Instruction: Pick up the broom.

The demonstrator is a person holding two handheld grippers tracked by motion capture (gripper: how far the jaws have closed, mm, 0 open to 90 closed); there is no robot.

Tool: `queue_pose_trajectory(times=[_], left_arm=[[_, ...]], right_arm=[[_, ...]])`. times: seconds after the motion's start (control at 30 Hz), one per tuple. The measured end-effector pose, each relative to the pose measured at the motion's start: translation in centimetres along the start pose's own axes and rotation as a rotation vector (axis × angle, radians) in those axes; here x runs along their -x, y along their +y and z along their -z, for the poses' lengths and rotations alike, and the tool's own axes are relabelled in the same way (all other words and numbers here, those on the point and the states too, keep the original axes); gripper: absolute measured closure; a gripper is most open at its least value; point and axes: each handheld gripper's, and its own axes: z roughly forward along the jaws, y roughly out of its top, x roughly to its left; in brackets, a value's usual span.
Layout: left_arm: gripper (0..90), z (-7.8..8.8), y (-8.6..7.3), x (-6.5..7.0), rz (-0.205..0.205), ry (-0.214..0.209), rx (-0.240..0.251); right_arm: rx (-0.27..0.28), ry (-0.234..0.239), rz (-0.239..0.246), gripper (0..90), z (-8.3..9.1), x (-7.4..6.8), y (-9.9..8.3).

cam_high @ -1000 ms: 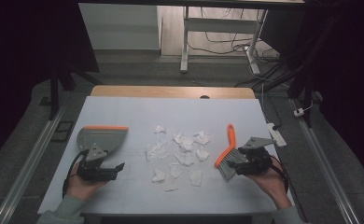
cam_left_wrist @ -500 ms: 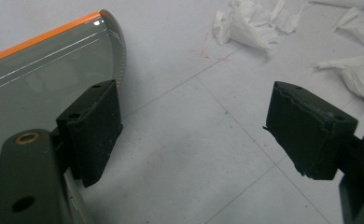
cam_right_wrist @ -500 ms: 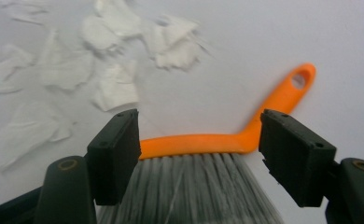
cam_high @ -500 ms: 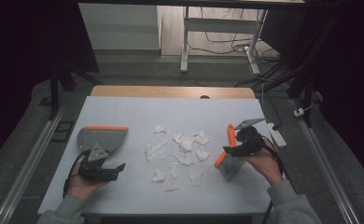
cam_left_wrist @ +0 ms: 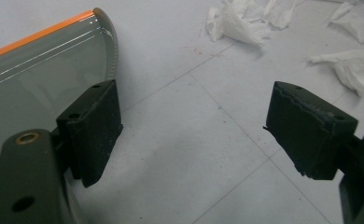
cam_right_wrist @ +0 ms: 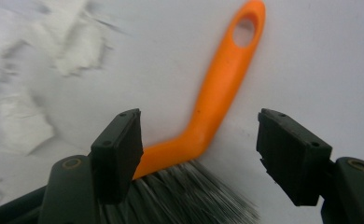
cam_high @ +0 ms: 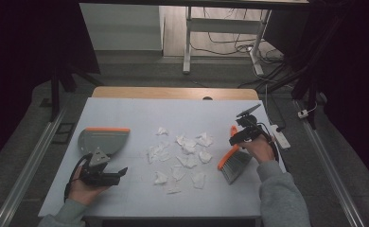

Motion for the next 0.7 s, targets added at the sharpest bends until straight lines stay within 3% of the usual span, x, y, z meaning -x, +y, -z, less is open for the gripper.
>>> queue_pose_trajectory(times=[0.3, 0.43, 0.53, 0.7], left_arm=[[18.9, -0.1, 0.0, 0.1, -0.013, -0.009, 0.003], [18.9, -0.2, 0.0, 0.4, -0.034, -0.009, -0.003], [18.9, -0.2, 0.0, 0.5, -0.040, -0.017, -0.003], [18.9, -0.2, -0.1, 0.6, -0.042, -0.019, 0.000]], right_arm=[[-0.079, -0.035, -0.091, 34.4, -1.5, -0.1, 0.6], [-0.127, -0.049, -0.161, 38.7, -2.4, -0.1, 0.9], [-0.140, -0.088, -0.159, 44.5, -2.8, -0.5, 1.0], [-0.160, -0.063, -0.205, 50.1, -3.3, -0.6, 0.9]])
